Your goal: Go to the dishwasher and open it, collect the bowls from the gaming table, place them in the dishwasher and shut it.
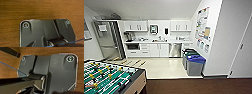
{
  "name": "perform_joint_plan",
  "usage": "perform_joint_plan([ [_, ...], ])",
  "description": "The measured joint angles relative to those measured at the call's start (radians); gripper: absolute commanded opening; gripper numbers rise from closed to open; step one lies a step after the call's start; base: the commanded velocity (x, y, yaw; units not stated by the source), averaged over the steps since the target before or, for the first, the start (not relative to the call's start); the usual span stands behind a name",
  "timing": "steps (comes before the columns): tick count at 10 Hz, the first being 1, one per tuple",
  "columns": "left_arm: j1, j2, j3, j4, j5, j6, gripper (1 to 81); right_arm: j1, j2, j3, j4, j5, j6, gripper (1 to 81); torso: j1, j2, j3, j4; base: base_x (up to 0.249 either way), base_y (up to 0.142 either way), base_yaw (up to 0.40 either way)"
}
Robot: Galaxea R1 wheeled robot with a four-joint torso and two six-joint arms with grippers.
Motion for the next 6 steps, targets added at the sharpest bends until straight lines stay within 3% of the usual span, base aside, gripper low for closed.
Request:
perform_joint_plan([
  [6,0.0,0.0,0.0,0.0,0.0,0.0,81.1,0.003,0.0,-0.007,0.0,0.0,0.0,81.1,0.0,0.0,0.0,0.0,0.131,0.0,0.0],
])
